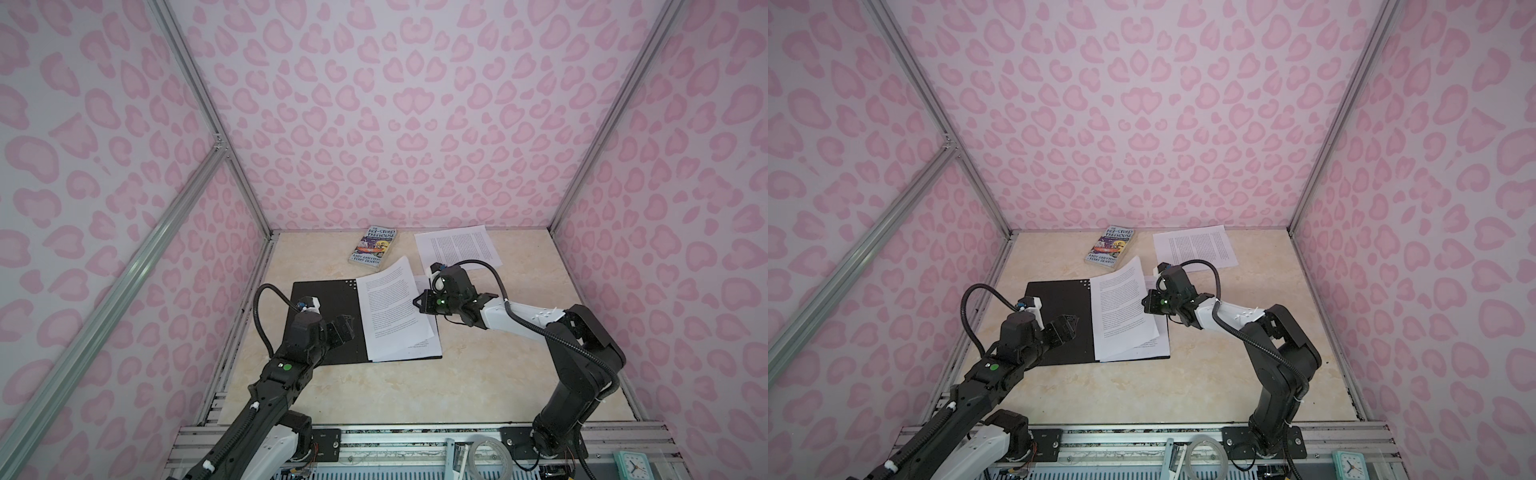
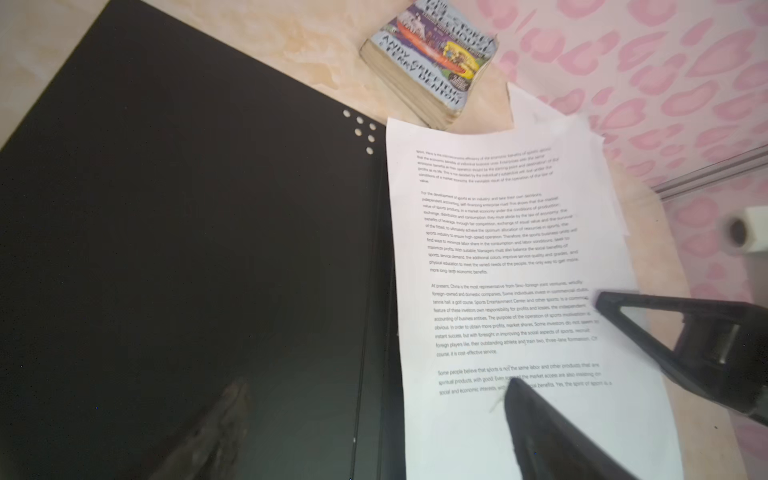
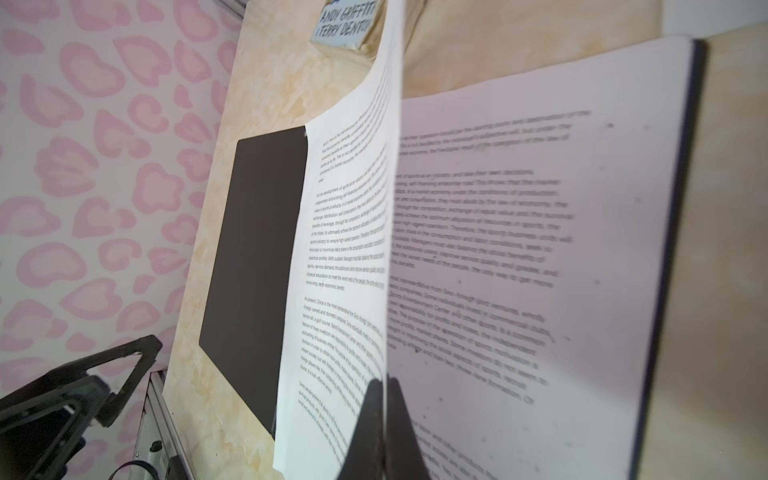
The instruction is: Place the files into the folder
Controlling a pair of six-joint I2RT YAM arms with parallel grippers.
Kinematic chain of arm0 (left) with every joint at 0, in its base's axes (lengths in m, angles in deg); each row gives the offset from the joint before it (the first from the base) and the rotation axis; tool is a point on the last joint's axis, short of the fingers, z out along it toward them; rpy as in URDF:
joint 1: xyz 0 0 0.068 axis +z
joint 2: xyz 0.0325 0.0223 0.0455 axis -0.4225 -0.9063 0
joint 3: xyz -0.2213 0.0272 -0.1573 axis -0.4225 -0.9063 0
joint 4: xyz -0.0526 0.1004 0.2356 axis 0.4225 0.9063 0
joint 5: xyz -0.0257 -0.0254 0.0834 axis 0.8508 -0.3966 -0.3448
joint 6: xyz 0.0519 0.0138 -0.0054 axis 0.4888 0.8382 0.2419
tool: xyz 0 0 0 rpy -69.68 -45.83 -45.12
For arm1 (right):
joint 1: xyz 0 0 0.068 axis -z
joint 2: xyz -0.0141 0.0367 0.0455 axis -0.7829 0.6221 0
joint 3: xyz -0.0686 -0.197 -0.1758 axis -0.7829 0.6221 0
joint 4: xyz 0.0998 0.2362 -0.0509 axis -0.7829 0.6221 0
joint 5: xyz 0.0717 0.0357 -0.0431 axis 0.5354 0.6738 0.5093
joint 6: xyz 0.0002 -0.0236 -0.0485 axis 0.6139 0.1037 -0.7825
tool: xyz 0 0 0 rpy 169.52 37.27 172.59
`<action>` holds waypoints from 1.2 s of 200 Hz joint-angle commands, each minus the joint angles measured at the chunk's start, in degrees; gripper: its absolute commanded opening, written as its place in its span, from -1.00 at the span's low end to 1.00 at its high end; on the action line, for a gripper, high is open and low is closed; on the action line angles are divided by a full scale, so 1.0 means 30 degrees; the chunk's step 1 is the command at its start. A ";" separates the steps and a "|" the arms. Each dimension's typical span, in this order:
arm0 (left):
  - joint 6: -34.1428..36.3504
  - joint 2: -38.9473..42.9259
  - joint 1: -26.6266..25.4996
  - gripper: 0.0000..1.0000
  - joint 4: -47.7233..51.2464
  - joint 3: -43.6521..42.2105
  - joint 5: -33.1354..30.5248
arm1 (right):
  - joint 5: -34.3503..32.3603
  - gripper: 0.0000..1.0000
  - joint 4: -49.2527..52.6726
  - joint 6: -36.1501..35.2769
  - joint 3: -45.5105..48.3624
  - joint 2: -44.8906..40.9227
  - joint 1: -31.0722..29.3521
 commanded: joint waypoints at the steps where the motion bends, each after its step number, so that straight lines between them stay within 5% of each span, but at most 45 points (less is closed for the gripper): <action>1: 0.0210 0.1062 0.0003 0.94 -0.1311 -0.0429 0.0007 | -0.0481 -1.00 -0.1521 0.0615 0.1228 -0.0668 0.0445; 79: 0.0145 -0.1289 0.0010 0.97 -0.1217 0.0229 0.0524 | -0.0307 -1.00 -0.2446 0.1034 0.2600 -0.0696 0.0512; 240: 0.0145 -0.1010 0.0011 0.98 -0.1062 0.0229 0.0354 | 0.0719 -1.00 -0.3765 0.2138 0.2781 -0.0196 -0.0136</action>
